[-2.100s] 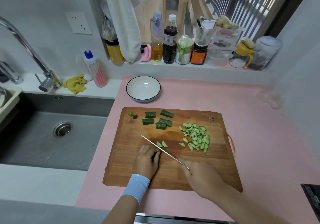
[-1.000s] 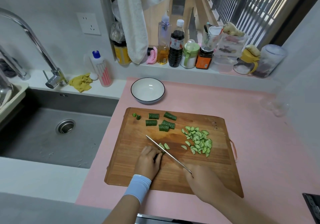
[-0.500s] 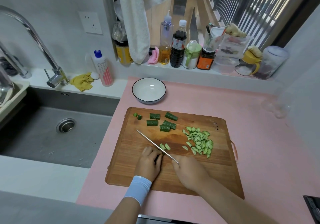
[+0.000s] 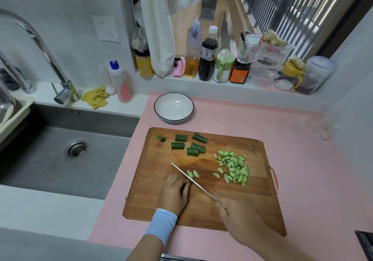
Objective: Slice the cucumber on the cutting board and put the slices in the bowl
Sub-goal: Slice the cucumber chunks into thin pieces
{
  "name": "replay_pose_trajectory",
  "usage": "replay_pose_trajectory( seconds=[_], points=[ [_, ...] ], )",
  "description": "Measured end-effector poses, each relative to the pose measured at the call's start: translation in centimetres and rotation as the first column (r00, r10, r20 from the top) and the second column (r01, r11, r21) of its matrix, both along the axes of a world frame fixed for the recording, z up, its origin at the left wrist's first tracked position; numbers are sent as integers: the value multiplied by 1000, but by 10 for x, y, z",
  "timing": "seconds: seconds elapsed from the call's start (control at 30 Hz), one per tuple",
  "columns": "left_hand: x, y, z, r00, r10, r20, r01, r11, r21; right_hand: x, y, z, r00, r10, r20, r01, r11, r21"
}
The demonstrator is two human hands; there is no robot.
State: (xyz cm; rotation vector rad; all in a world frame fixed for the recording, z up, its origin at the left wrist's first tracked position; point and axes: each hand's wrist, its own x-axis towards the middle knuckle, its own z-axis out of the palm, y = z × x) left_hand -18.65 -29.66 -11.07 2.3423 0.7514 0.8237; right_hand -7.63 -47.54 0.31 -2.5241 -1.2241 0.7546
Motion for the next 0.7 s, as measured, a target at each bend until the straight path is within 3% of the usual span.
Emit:
replay_pose_trajectory(
  seconds=[0.37,0.7],
  points=[
    [1,0,-3,1000,23,-14,-23,1000,-1,-2,49,-12,997,29,-77,-27,999,24],
    [1,-1,0,999,36,-14,-36,999,0,-6,38,-12,999,39,-4,-39,995,96]
  ],
)
